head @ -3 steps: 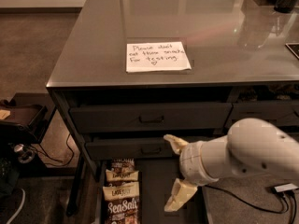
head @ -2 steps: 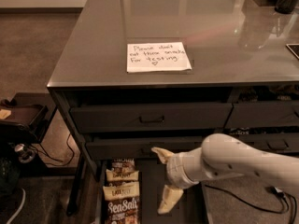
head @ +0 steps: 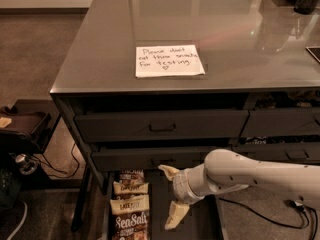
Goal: Pick brown chip bag from bottom drawer and place on counter
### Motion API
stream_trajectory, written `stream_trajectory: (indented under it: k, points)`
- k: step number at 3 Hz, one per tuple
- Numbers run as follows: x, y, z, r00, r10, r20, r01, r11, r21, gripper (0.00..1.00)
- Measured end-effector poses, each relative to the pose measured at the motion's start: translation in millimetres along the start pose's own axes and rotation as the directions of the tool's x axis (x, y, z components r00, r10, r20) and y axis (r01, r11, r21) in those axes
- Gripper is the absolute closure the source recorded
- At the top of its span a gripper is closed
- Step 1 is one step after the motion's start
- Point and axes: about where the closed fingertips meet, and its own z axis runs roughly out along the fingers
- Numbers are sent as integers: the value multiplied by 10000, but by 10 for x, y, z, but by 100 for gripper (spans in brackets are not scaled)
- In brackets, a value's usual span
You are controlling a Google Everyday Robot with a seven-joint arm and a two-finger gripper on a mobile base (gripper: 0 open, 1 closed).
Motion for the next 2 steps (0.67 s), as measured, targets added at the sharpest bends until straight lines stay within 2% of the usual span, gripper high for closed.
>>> stream_trajectory:
  k: [1, 2]
  points:
    - [142, 36, 126, 9998, 146, 138, -145, 9999, -58, 0]
    - [360, 36, 526, 9991, 114, 407, -116, 9999, 29, 0]
